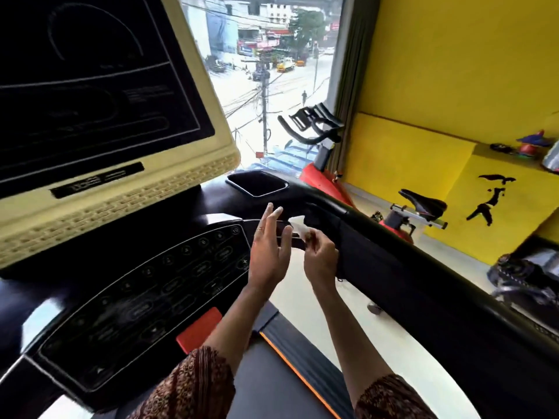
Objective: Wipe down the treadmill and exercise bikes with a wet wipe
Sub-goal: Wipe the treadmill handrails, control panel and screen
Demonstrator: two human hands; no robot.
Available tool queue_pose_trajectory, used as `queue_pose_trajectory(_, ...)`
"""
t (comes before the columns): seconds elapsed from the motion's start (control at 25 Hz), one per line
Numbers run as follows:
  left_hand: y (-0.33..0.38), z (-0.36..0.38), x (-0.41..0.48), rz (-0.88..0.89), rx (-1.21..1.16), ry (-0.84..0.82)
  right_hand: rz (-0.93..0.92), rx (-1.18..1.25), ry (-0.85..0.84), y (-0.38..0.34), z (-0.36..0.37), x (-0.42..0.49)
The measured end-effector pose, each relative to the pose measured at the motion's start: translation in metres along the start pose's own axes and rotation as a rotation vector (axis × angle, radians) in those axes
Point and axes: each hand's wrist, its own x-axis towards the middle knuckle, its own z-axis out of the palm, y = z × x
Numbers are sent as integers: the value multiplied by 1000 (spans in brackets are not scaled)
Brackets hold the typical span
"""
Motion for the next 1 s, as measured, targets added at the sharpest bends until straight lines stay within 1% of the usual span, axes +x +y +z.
queue_pose_trajectory(0.16,-25,-48,22,-49,307,-36,-42,26,-86,-25,37,-6)
queue_pose_trajectory(0.28,-42,-74,32,-88,441,-75,-79,34,-131,-34,66,-1)
queue_pose_trajectory(0.32,-48,-79,33,-95,490,-103,-80,2,-156,-31,75,-1)
queue_pose_trajectory(0.36,-54,-83,32,-95,544,-134,-100,-49,-205,-26,84,-3)
queue_pose_trajectory(0.48,-69,-85,25,-80,663,-197,-271,-205,-489,-10,103,-10)
queue_pose_trajectory(0.52,-73,-83,21,-65,699,-213,-270,-209,-544,-8,106,-8)
queue_pose_trajectory(0.6,-78,-76,17,-21,738,-199,-219,-192,-570,-4,104,8)
queue_pose_trajectory(0.72,-81,-58,23,24,724,-175,-244,-242,-466,23,88,45)
queue_pose_trajectory(0.8,-81,-47,29,23,791,-189,-203,-423,-437,50,68,69)
queue_pose_trajectory(0.88,-79,-39,31,2,844,-159,-116,-636,-493,62,62,82)
queue_pose_trajectory(0.92,-79,-35,32,7,863,-137,-89,-677,-526,56,68,83)
queue_pose_trajectory(0.96,-79,-31,32,12,882,-118,-129,-673,-560,47,79,78)
queue_pose_trajectory(1.0,-79,-28,33,11,891,-99,-258,-637,-607,35,90,69)
